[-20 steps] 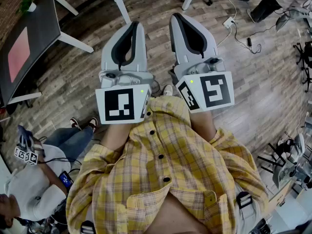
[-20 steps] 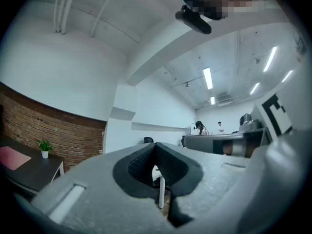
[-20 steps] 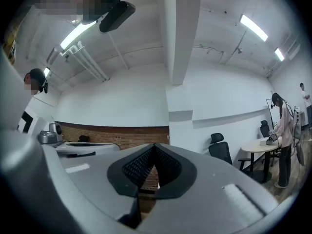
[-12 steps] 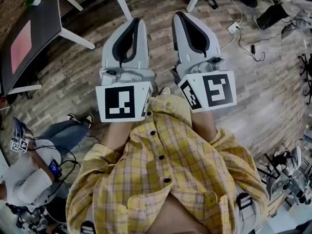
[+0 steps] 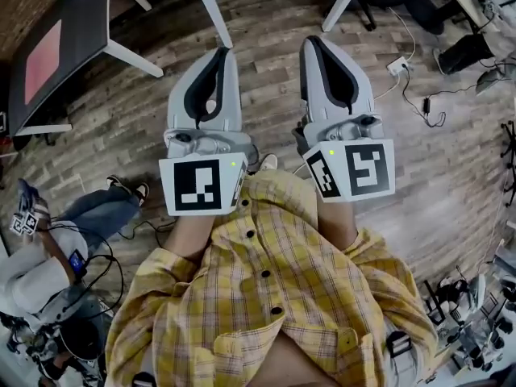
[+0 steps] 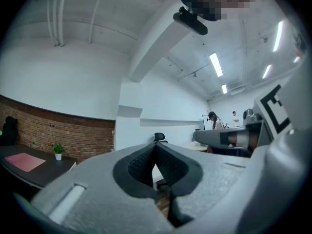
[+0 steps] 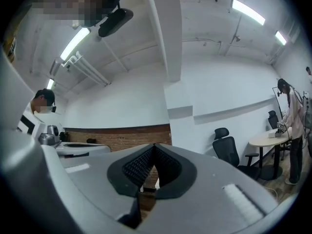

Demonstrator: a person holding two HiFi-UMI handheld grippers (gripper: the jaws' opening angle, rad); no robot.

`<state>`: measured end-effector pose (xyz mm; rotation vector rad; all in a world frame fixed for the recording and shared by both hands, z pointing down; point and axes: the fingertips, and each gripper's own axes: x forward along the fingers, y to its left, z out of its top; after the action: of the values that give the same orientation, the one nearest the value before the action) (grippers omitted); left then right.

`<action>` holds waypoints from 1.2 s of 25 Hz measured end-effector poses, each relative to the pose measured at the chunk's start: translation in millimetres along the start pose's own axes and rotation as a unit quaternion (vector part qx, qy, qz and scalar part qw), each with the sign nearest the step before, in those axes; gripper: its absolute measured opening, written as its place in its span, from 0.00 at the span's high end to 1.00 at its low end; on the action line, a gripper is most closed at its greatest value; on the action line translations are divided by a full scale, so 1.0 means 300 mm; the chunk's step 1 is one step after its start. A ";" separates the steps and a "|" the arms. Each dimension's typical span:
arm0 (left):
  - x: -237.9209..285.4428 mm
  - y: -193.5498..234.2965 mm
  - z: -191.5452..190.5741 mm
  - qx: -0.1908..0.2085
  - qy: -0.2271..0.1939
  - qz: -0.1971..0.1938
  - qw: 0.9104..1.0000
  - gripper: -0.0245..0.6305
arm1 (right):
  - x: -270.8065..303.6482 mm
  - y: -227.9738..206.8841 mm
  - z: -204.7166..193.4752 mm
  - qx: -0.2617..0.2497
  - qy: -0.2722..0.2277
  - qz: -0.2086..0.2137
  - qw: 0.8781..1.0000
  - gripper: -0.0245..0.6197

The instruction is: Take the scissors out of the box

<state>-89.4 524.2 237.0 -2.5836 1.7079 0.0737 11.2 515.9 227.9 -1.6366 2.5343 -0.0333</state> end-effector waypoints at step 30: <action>1.116 0.565 -0.148 -0.045 0.039 -0.058 0.997 0.96 | 1.163 -0.389 -0.143 0.005 0.056 -0.062 0.997 0.95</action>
<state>-113.6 147.8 258.4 -2.7815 1.6096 0.0466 -29.5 148.4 248.2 -1.8346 2.5033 -0.1536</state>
